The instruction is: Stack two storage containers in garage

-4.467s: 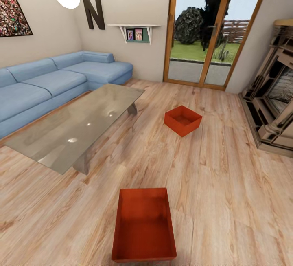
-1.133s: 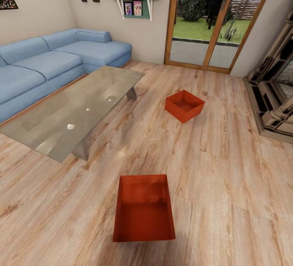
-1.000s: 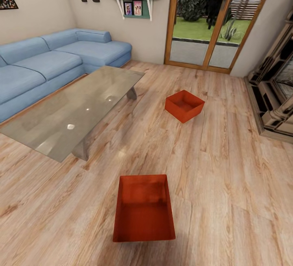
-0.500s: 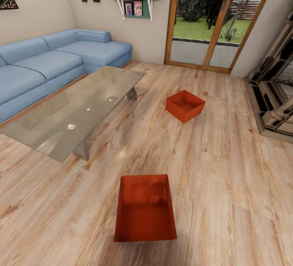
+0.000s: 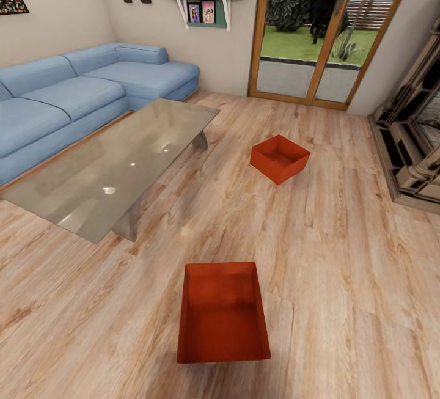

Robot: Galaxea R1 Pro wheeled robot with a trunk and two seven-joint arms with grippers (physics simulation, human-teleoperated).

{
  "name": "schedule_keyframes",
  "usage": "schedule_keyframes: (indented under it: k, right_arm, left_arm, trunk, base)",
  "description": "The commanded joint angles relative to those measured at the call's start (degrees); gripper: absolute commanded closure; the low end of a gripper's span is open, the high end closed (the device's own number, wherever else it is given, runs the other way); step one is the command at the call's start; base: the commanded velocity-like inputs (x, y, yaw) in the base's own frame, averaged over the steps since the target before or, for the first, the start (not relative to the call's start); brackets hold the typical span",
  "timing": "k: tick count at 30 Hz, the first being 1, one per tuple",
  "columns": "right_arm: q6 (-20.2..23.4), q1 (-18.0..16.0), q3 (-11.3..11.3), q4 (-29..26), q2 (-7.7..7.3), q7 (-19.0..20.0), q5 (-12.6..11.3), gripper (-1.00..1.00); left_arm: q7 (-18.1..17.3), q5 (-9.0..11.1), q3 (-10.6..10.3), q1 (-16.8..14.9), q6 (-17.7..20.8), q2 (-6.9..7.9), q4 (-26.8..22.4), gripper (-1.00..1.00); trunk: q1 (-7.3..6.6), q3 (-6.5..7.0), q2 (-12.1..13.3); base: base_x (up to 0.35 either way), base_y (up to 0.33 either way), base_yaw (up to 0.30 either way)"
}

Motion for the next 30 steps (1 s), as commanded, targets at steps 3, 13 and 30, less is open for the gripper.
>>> schedule_keyframes:
  k: [3,13,30]
  right_arm:
    - [-0.30,-0.05,0.46,0.13,0.04,-0.18,-0.50,-1.00]
    - [0.50,-0.09,0.34,-3.30,-0.24,-0.02,-0.36,-1.00]
    - [18.50,-2.58,-0.16,-23.74,-3.32,-0.73,-0.66,-1.00]
  left_arm:
    - [-0.01,0.02,0.37,-0.02,-0.14,-0.01,0.02,-1.00]
    - [-0.18,-0.36,0.10,-0.02,-0.06,0.41,-1.08,-1.00]
    - [0.01,-0.71,0.11,-0.03,7.39,3.78,-19.41,-1.00]
  trunk:
    - [0.00,-0.03,-0.02]
    - [0.00,-0.03,-0.02]
    - [0.00,-0.03,-0.02]
  base:
    - [0.000,0.001,0.000]
    - [0.000,0.000,0.000]
    - [0.000,0.000,0.000]
